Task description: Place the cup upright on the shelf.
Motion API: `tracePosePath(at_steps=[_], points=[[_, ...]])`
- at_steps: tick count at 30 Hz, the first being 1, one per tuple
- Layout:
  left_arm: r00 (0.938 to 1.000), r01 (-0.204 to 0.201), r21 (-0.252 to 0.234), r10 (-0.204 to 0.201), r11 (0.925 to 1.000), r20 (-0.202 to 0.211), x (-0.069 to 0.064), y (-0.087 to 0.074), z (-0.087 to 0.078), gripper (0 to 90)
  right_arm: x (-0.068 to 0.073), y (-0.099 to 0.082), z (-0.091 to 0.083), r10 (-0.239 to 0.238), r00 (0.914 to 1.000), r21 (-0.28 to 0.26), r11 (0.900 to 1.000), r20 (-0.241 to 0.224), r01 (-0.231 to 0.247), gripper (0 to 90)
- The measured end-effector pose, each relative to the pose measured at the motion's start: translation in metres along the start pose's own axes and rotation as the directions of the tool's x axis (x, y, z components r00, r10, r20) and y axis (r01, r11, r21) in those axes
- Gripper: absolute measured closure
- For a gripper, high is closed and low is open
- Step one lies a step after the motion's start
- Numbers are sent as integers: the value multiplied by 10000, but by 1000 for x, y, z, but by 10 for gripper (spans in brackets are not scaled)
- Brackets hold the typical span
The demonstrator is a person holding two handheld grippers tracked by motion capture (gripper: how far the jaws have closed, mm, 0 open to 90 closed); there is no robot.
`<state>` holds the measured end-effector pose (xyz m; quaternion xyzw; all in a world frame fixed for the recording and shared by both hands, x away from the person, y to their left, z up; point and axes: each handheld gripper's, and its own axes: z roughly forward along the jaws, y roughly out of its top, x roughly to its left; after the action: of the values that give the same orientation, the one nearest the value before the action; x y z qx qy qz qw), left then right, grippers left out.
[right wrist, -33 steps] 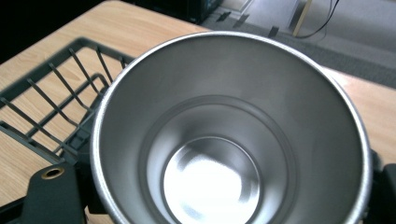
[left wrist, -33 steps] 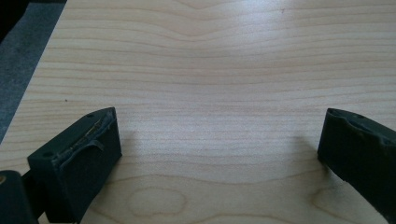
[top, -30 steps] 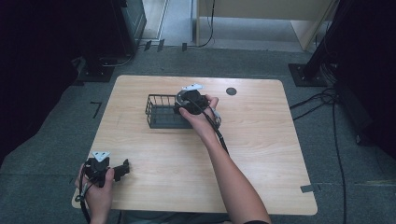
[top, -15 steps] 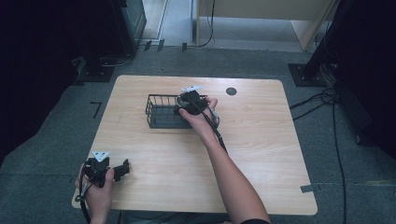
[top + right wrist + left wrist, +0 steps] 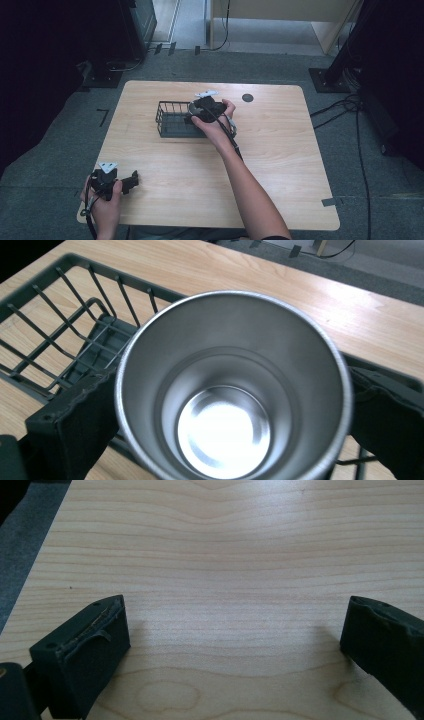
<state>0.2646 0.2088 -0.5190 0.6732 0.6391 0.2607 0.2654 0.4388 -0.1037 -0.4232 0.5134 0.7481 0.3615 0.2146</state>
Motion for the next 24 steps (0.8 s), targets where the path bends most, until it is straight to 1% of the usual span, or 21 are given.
tracePosePath(at_steps=[3, 7, 10, 13, 21, 24], points=[[10000, 7, 1, -7, 10000, 4, 0, 0, 0, 0, -1, 2, -10, -34, 10000, -226, 9997, -48, 33, 0], [10000, 8, 4, -8, 10000, 4, 0, 0, 0, 0, -4, 5, -26, 79, 9999, -536, 9985, -122, -86, 0], [10000, 6, 2, -6, 10000, 4, 0, 0, 0, 0, -7, 4, -37, 175, 9997, -686, 9975, -160, -186, 0], [10000, 4, 1, -4, 10000, 2, 0, 0, 0, 0, -12, 0, -46, 199, 9998, -825, 9964, -91, -206, 0], [10000, 8, 1, -8, 10000, 3, 0, 0, 0, 0, -27, -17, -65, 181, 9998, -941, 9954, 127, -168, 0], [10000, 2, 2, -2, 10000, 2, 0, 0, 0, 0, -36, -25, -72, 320, 9992, -960, 9949, 255, -295, 0]])
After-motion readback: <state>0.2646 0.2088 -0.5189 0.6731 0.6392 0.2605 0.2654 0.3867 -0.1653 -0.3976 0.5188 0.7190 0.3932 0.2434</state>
